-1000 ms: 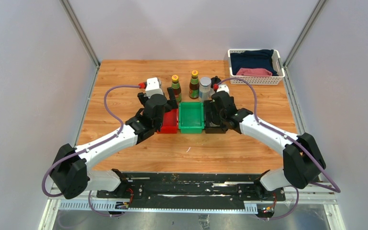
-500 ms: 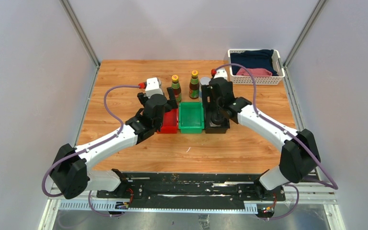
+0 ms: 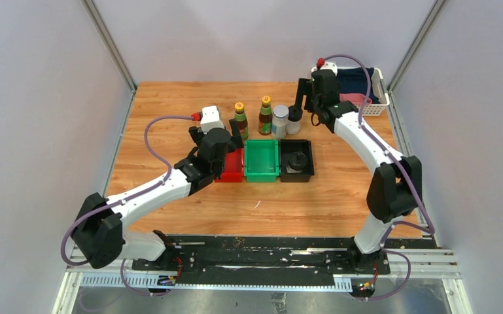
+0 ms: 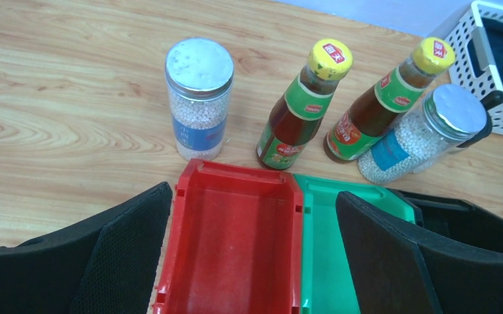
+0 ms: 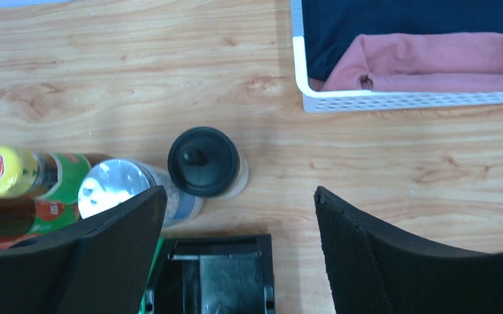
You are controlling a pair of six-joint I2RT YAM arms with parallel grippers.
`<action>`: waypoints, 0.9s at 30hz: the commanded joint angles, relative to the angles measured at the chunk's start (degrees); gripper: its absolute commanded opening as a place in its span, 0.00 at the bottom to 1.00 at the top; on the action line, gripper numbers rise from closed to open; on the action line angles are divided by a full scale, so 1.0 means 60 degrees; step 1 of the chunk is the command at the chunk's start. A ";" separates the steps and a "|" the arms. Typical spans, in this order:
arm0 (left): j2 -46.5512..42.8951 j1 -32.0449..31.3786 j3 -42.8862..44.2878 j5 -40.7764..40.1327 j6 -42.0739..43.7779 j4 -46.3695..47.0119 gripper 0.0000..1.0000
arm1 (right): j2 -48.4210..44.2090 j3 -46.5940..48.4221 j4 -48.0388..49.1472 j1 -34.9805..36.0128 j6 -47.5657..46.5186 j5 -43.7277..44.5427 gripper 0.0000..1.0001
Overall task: Organize the condiment bottles
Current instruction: Place the bottle in the storage box, then pick up the bottle from the center of the board.
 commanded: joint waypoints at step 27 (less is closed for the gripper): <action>0.1803 -0.0109 0.1336 -0.0524 0.0154 0.0144 1.00 | 0.1509 0.0783 -0.0564 -0.0425 -0.0426 -0.1215 0.86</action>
